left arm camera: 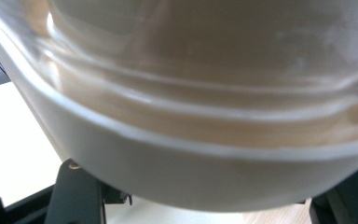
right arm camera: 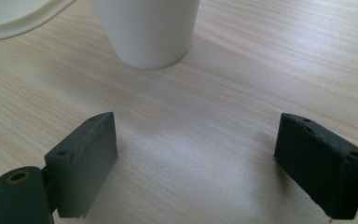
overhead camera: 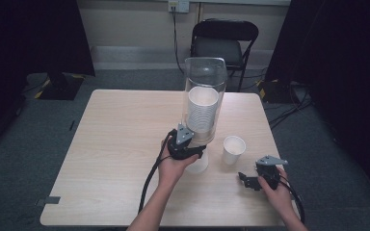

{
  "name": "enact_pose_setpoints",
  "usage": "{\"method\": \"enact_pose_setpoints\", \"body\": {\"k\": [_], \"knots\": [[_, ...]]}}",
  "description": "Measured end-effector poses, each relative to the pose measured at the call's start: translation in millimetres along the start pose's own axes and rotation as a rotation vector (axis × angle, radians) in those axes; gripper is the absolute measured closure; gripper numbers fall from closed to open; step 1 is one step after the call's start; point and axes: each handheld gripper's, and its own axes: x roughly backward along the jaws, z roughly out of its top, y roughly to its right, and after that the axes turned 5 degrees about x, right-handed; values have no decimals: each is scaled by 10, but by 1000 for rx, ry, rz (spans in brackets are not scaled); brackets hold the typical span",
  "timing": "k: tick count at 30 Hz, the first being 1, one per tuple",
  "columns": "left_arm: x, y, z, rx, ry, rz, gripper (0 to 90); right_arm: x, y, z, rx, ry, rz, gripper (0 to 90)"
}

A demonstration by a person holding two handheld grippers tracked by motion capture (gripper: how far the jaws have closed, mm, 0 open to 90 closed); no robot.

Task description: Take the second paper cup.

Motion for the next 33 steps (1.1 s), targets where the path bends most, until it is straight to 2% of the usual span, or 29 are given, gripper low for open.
{"method": "enact_pose_setpoints", "body": {"k": [4,8,13,17,20,22,23,24,25,27,28,29,30,31,33], "knots": [[-12,1,-2,-5,-18,15,363,0,1,0,1,0,0,126],[-9,4,-10,-2,-18,11,363,0,1,0,1,0,0,126],[-8,-2,-21,-2,-11,8,363,0,1,0,1,0,0,126],[-13,15,-58,8,15,14,363,0,1,0,1,0,0,126],[-38,9,-128,1,-16,32,363,0,1,0,1,0,0,126],[-124,-25,-351,22,-200,37,373,0,1,1,0,0,0,126],[-175,-36,-534,8,-301,56,373,0,1,1,0,0,0,126],[-199,-18,-705,24,-284,44,372,0,2,1,-1,-1,-1,126],[-185,19,-784,0,-231,40,370,0,1,1,0,0,0,126],[-147,43,-799,12,-233,7,367,-3,6,3,3,-1,5,122],[-112,37,-792,0,-246,2,365,-4,10,5,3,-2,7,118],[-79,30,-788,-5,-235,5,365,-6,13,6,5,-2,8,116],[-38,-1,-774,-30,-236,4,364,-8,15,7,6,-1,10,113],[-16,-14,-776,-22,-227,-10,363,-9,16,7,6,-2,10,112],[19,-41,-789,-40,-235,6,361,-12,19,9,7,-3,12,110]]}}
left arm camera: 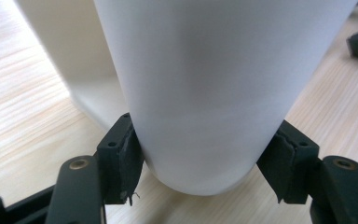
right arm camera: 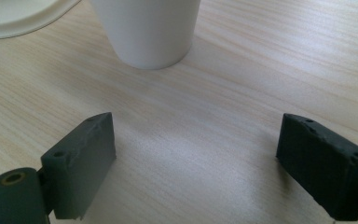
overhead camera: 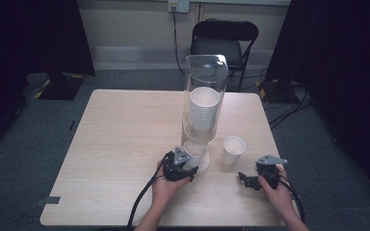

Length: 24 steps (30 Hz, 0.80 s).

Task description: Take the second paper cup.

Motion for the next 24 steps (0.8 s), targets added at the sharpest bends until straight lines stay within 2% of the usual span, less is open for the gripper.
{"method": "enact_pose_setpoints", "body": {"k": [4,7,10,11,12,14,15,18,19,22,24], "knots": [[60,-40,-41,-14,-10,-9,360,1,1,-1,1,0,2,110],[119,-64,-56,-45,-9,-34,360,2,0,-2,1,0,1,110],[161,-95,-99,-36,8,-70,358,2,1,-2,1,0,1,111],[174,-103,-122,-31,11,-69,358,3,0,-2,0,0,1,110],[188,-120,-149,-48,-4,-67,358,2,0,-2,1,0,1,110],[202,-142,-203,-43,-21,-63,358,3,-1,-2,-1,0,0,110],[211,-159,-224,-53,-30,-67,358,3,0,-3,0,0,1,110],[235,-178,-272,-43,-43,-76,357,4,-2,-2,-1,0,0,111],[246,-184,-278,-53,-32,-78,357,5,-3,-3,-2,-1,-1,111],[281,-165,-290,-61,-34,-103,357,15,-21,-8,-6,-2,-4,118],[293,-139,-294,-74,-44,-127,356,41,-49,-5,-1,-1,3,173]]}}
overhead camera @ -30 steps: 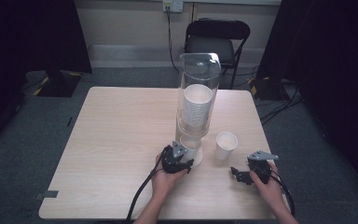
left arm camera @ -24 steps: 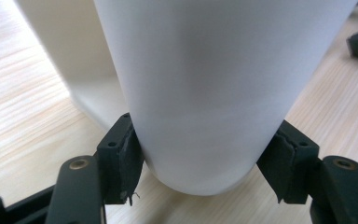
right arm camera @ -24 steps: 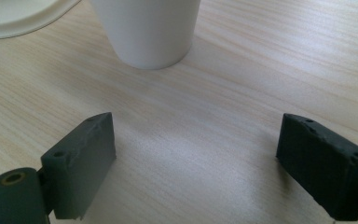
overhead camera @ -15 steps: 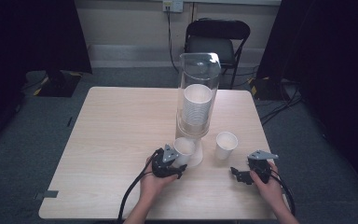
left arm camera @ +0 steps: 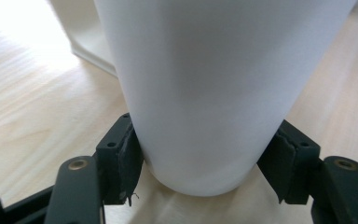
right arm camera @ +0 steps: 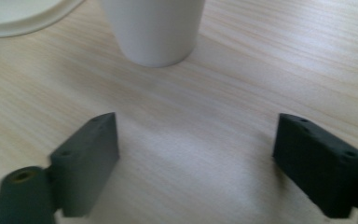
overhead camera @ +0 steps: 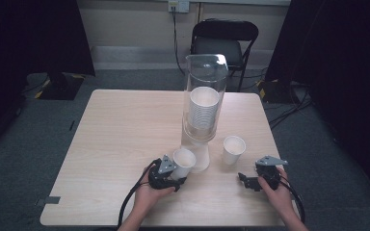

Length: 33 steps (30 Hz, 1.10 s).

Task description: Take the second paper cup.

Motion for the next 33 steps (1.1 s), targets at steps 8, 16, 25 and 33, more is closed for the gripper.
{"method": "enact_pose_setpoints", "body": {"k": [8,16,25,33], "knots": [[18,81,13,-35,-17,-53,355,82,-233,146,40,17,36,154],[-19,174,-37,-56,-26,-132,352,-16,-653,376,107,16,138,156],[-37,214,-32,-99,-55,-136,348,-108,-839,484,128,2,194,167],[-32,205,-40,-110,-64,-131,296,-137,-939,529,133,4,228,168]]}}
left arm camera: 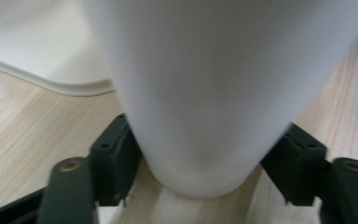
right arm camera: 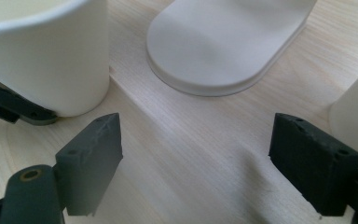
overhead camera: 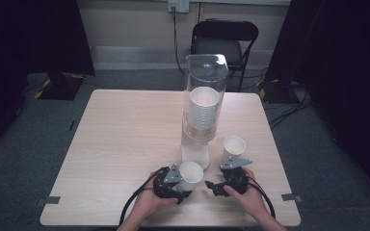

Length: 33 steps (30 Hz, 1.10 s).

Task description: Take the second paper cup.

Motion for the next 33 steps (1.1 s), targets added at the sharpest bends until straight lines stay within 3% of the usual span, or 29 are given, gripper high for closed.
{"method": "enact_pose_setpoints", "body": {"k": [1,2,3,9,10,16,21,33], "knots": [[1,3,2,4,-5,1,275,1,-3,0,1,0,-1,168],[-16,25,-2,33,17,0,262,6,-3,-1,1,0,-2,168],[0,6,5,6,-7,3,257,14,-1,-1,-5,6,-1,168],[71,-19,-37,29,-34,28,202,92,12,-39,-6,15,-7,170],[107,-50,-47,18,-54,34,196,105,25,-60,-5,8,-8,170],[280,-199,-154,63,-79,76,162,170,207,-230,-33,-20,-20,167],[432,-304,-269,113,-71,91,163,242,310,-346,-43,-34,-28,160],[813,-527,-505,134,-60,181,163,368,492,-540,-48,-40,-47,151]]}}
